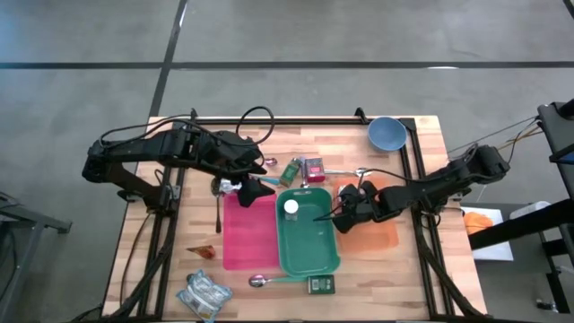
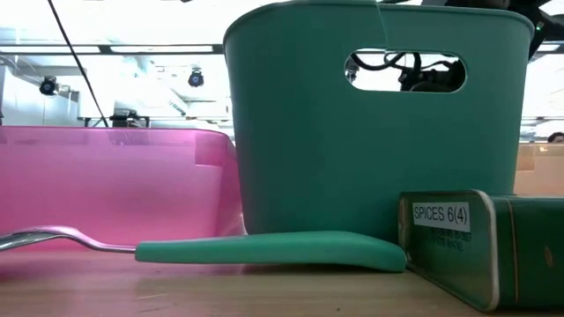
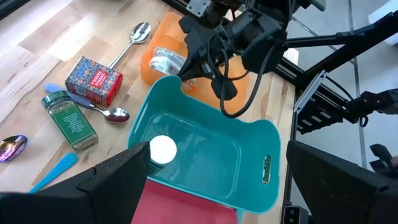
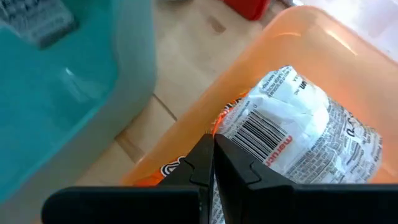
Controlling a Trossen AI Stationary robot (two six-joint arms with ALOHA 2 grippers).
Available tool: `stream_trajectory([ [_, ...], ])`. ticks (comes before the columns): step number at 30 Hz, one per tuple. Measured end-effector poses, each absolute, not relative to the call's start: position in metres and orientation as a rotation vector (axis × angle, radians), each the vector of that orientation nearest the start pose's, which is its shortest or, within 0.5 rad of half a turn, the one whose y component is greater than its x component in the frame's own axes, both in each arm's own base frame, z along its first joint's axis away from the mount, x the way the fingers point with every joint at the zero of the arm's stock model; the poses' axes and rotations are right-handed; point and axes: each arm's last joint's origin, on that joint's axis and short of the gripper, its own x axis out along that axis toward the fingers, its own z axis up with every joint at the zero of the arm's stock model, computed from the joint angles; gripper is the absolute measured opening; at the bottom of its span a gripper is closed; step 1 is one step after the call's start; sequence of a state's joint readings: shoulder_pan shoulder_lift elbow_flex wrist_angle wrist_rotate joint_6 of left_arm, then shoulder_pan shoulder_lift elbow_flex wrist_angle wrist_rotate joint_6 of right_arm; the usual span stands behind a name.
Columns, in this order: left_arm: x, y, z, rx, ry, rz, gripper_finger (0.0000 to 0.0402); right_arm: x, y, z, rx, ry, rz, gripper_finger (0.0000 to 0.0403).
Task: Pick & Place Food Item
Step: Put the orange noodle pack into the orange bin
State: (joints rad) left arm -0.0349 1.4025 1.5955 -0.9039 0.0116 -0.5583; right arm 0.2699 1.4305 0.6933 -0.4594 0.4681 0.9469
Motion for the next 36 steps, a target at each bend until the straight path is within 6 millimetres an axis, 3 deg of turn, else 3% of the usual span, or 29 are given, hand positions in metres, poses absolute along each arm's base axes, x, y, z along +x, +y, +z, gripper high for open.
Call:
stream_trajectory([
  [11,0.2778,-0.0100,0.4066,-0.526,0.704,0.155,0.0380,0.2366,0.0522,0.1488,0.388,0.951,-0.659,0.0008],
  [30,0.2778,-0.0100,0.4066,-0.527,0.704,0.155,0.0380,0.2367,0.0535,0.1526,0.456,0.948,-0.631,0.0010],
  [36,0.2778,-0.0100,0.4066,-0.527,0.704,0.155,0.0380,0.2365,0.0535,0.1540,0.451,0.944,-0.623,0.0051],
])
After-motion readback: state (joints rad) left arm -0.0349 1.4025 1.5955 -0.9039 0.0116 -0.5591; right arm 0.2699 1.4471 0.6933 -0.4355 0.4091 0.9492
